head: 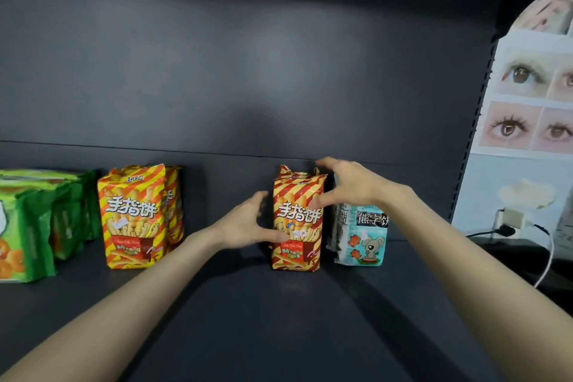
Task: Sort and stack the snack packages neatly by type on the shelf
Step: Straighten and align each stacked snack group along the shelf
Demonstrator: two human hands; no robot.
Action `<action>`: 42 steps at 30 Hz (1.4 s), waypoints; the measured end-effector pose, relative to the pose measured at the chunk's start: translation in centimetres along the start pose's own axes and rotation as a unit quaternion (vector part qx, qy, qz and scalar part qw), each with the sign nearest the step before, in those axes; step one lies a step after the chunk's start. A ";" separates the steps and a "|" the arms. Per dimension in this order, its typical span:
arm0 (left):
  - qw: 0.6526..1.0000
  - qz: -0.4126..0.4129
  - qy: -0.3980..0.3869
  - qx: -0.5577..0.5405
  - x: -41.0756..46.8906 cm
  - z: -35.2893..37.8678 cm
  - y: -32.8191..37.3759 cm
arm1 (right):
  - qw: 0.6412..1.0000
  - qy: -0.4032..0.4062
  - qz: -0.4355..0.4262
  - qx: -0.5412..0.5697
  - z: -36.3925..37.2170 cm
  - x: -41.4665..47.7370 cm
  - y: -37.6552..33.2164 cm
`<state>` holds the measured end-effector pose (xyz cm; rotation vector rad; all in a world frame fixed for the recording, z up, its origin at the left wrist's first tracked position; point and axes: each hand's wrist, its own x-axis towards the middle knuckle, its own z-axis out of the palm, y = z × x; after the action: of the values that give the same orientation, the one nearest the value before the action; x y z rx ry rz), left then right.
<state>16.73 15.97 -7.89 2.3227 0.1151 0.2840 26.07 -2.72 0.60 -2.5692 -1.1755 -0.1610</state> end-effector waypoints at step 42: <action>0.988 0.030 0.021 -0.147 -3.7 -4.4 -7.9 | 0.964 -0.007 -0.055 0.261 7.0 5.2 -8.5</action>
<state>12.09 23.96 -11.25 2.0301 0.0209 0.3550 22.89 8.48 -2.86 -2.0503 -1.1774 0.1295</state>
